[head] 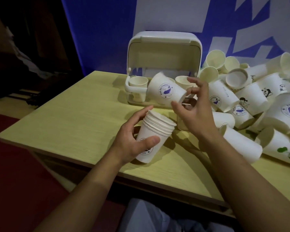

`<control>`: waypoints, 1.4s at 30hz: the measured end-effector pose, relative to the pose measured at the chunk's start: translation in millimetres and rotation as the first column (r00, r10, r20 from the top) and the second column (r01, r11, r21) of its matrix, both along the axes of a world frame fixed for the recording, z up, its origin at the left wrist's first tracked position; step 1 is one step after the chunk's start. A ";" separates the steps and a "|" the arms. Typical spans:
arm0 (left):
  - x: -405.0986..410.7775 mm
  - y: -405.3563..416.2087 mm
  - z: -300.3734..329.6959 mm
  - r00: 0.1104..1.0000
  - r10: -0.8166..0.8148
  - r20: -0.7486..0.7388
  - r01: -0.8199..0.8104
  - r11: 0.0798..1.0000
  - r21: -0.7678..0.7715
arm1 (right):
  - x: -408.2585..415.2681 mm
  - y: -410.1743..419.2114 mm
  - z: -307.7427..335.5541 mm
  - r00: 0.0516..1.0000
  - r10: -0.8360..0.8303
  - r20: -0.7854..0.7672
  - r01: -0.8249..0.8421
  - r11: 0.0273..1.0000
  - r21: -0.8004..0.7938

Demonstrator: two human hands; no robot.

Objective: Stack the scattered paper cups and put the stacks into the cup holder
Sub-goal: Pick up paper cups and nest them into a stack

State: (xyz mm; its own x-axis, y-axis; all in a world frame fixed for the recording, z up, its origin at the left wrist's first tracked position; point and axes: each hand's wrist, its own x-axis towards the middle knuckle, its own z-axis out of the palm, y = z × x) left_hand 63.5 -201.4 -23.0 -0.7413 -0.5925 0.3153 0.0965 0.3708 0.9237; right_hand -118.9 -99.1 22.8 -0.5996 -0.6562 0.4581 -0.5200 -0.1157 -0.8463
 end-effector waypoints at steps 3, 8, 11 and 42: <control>-1.1 -2.0 -0.1 0.999 -0.047 0.024 0.046 0.998 0.029 | 6.6 6.6 1.6 0.991 0.121 0.050 -0.122 0.992 0.026; -2.8 -3.0 -1.2 0.998 -0.053 0.016 0.052 0.998 0.043 | 17.9 5.2 2.9 0.956 0.224 0.189 -0.207 0.973 -0.104; -2.7 -4.4 -1.3 1.000 -0.027 -0.015 0.028 0.999 0.043 | 18.0 3.4 0.8 0.946 0.266 0.184 -0.249 0.962 -0.111; -10.9 24.6 5.6 0.990 -0.129 -0.057 0.125 0.990 -0.071 | -34.3 143.3 5.8 0.866 0.048 -0.498 0.335 0.683 0.649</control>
